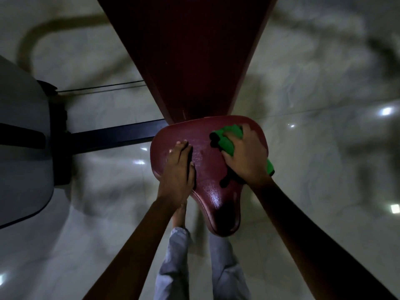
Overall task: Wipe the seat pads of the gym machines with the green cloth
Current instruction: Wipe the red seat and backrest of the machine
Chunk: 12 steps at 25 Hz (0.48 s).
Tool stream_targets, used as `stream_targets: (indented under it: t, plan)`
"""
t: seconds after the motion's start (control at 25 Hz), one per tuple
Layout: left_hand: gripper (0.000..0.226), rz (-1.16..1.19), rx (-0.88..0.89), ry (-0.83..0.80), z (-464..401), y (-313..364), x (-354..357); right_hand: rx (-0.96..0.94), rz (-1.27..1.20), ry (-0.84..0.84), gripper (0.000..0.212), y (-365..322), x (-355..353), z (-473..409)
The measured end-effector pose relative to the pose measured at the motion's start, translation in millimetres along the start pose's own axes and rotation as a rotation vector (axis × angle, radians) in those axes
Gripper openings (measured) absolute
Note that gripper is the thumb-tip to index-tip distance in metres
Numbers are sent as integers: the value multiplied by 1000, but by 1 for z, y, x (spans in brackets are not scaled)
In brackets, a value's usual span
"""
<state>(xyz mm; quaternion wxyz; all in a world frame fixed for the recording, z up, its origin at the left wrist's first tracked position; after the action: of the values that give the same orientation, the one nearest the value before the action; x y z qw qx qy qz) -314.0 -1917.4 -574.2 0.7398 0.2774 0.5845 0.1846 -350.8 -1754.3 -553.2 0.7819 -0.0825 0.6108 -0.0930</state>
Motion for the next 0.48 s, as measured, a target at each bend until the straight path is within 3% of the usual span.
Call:
stream_targets:
  t: [0.24,0.48]
  plan:
    - [54,49,-52,0,20,36,24,-61,-88,59,52,-3,-2,47]
    - [55,-95,-91,-4,37,55,38,123,-28,32,51,47,-10,-31]
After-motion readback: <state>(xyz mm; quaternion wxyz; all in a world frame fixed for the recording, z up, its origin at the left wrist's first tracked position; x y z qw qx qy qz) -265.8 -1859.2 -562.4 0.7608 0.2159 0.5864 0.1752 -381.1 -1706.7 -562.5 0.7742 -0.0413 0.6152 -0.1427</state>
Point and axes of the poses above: each hand's wrist, its own z-axis away from the middle knuckle, its own x-axis out of the palm, y = z × x, the point moved 10 cm from there along -z, towards the middle knuckle, and after that the axes turned 1 degree about z, right-handed, at the moved point
